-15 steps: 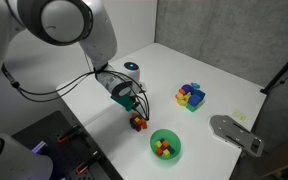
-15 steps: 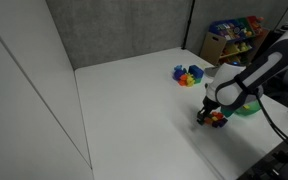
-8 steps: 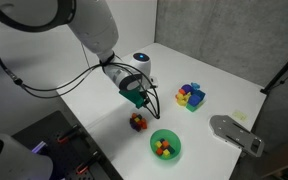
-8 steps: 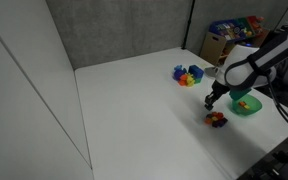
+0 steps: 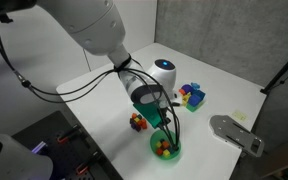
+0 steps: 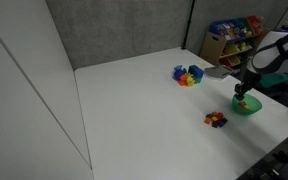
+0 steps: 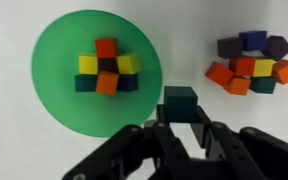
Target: Put the green block into the bowl
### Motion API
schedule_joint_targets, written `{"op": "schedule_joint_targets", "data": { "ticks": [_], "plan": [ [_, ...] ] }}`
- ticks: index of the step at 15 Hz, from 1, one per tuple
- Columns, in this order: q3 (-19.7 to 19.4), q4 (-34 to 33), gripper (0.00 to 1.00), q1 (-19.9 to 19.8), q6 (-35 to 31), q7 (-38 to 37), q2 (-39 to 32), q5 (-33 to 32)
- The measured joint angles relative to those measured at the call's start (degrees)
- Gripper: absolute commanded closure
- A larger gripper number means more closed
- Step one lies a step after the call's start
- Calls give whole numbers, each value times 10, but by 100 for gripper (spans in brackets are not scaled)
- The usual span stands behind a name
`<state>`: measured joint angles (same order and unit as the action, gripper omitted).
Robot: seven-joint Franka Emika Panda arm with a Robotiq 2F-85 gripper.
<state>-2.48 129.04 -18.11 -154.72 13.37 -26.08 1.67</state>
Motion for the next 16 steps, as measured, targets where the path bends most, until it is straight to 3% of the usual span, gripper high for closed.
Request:
{"op": "schedule_joint_targets", "data": {
  "ticks": [1,2,8,12,16],
  "plan": [
    [-14,4,46,-6,5,3,5,0],
    [-26,9,45,-13,9,5,10,0],
    [-43,27,1,-43,32,42,40,15],
    [-17,44,0,-36,99,79,82,37],
    [-16,59,0,16,176,59,140,31]
  ]
}}
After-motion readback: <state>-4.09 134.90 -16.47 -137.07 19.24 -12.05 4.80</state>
